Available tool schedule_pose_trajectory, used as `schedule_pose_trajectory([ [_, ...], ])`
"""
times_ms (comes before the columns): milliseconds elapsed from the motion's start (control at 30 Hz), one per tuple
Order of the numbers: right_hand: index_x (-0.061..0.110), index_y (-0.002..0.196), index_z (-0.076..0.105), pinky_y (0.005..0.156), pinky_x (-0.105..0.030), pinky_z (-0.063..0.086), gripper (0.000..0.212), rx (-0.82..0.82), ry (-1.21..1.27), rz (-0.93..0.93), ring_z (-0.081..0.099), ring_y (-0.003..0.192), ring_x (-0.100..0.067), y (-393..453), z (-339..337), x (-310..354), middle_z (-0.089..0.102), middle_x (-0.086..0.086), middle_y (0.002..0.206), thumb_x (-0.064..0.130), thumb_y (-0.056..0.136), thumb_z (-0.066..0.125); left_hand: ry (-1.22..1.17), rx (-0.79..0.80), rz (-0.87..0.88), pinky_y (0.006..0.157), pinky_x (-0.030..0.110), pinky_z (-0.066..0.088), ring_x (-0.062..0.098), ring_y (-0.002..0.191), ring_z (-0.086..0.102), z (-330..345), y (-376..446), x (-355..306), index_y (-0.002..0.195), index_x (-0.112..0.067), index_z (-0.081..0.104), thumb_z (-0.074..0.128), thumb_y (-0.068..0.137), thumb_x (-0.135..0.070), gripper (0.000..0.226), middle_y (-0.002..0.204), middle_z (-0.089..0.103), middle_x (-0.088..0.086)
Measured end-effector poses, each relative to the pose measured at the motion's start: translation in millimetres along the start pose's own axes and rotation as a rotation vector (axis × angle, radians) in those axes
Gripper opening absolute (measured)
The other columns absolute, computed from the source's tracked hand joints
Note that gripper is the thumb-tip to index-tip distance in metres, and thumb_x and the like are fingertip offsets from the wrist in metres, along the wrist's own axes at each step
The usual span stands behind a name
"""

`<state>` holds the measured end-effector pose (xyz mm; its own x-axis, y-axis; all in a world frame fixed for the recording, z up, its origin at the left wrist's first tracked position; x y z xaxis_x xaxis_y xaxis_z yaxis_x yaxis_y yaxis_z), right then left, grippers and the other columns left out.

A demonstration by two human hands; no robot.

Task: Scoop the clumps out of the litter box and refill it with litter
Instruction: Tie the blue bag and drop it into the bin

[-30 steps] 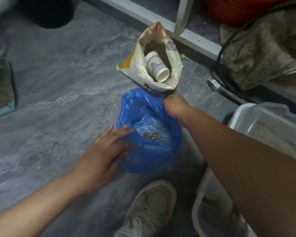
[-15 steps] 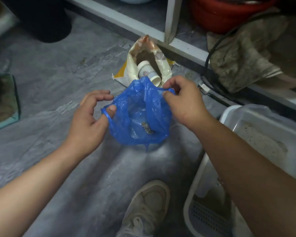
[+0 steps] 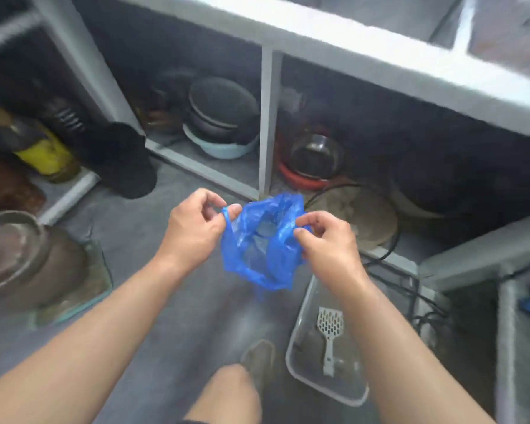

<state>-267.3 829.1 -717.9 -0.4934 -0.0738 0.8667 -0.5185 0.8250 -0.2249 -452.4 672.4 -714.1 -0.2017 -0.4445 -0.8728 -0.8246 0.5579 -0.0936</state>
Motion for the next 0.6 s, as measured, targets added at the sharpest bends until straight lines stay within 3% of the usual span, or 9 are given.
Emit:
schedule_pose_trajectory([
  [67, 0.028, 0.086, 0.070, 0.059, -0.025, 0.051, 0.014, -0.045, -0.040, 0.001, 0.056, 0.062, -0.012, -40.9, -46.8, 67.7, 0.057, 0.007, 0.068, 0.014, 0.085, 0.069, -0.068, -0.015, -0.011, 0.060, 0.029, 0.050, 0.012, 0.061, 0.061, -47.5, -20.8, -66.7, 0.086, -0.024, 0.066, 0.079, 0.084, -0.038, 0.019, 0.071, 0.070, -0.002],
  [200, 0.021, 0.094, 0.072, 0.071, -0.030, 0.048, 0.015, -0.143, -0.072, 0.008, 0.063, 0.078, -0.018, -123.3, -129.8, 181.2, 0.067, 0.001, 0.082, 0.011, 0.084, 0.066, -0.423, -0.044, -0.110, 0.066, 0.026, 0.057, 0.007, 0.064, 0.071, -146.7, -74.1, -182.7, 0.092, -0.009, 0.065, 0.071, 0.092, -0.005, 0.007, 0.082, 0.073, 0.009],
  [267, 0.021, 0.094, 0.071, 0.072, -0.028, 0.043, 0.018, -0.212, -0.098, 0.004, 0.064, 0.083, -0.020, -157.9, -161.4, 224.8, 0.068, -0.001, 0.086, 0.009, 0.083, 0.064, -0.598, -0.033, -0.172, 0.070, 0.029, 0.060, 0.014, 0.067, 0.073, -189.8, -98.9, -220.3, 0.097, -0.009, 0.063, 0.068, 0.093, -0.002, 0.009, 0.087, 0.074, 0.012],
  [433, 0.021, 0.094, 0.071, 0.063, -0.016, 0.041, 0.019, -0.327, -0.080, -0.040, 0.059, 0.076, -0.006, -223.2, -197.6, 310.7, 0.067, 0.004, 0.087, 0.008, 0.085, 0.062, -0.879, 0.080, -0.205, 0.061, 0.030, 0.061, 0.021, 0.068, 0.074, -257.1, -131.5, -272.5, 0.111, -0.004, 0.056, 0.054, 0.099, 0.004, 0.014, 0.097, 0.070, 0.018],
  [500, 0.021, 0.095, 0.071, 0.063, -0.014, 0.042, 0.018, -0.344, -0.068, -0.068, 0.061, 0.078, -0.009, -243.2, -193.4, 333.6, 0.069, 0.004, 0.090, 0.008, 0.085, 0.063, -0.971, 0.153, -0.264, 0.058, 0.031, 0.061, 0.024, 0.069, 0.075, -270.3, -140.7, -282.4, 0.113, -0.002, 0.056, 0.044, 0.100, 0.008, 0.020, 0.100, 0.070, 0.020],
  [600, 0.026, 0.093, 0.070, 0.061, -0.011, 0.043, 0.017, -0.330, -0.087, -0.069, 0.063, 0.081, -0.008, -275.8, -172.6, 356.9, 0.070, 0.008, 0.090, 0.011, 0.087, 0.064, -1.073, 0.324, -0.400, 0.059, 0.035, 0.061, 0.028, 0.075, 0.074, -288.3, -155.9, -286.7, 0.115, -0.002, 0.060, 0.044, 0.100, -0.007, 0.023, 0.109, 0.071, 0.020],
])
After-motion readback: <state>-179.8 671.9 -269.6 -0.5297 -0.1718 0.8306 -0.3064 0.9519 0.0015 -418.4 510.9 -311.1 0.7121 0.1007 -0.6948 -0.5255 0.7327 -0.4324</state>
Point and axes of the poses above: each hand's wrist, its own y-axis towards the middle knuckle, its own z-axis out of the palm, x = y × z, the point moved 5 cm from there along y, towards the middle knuckle
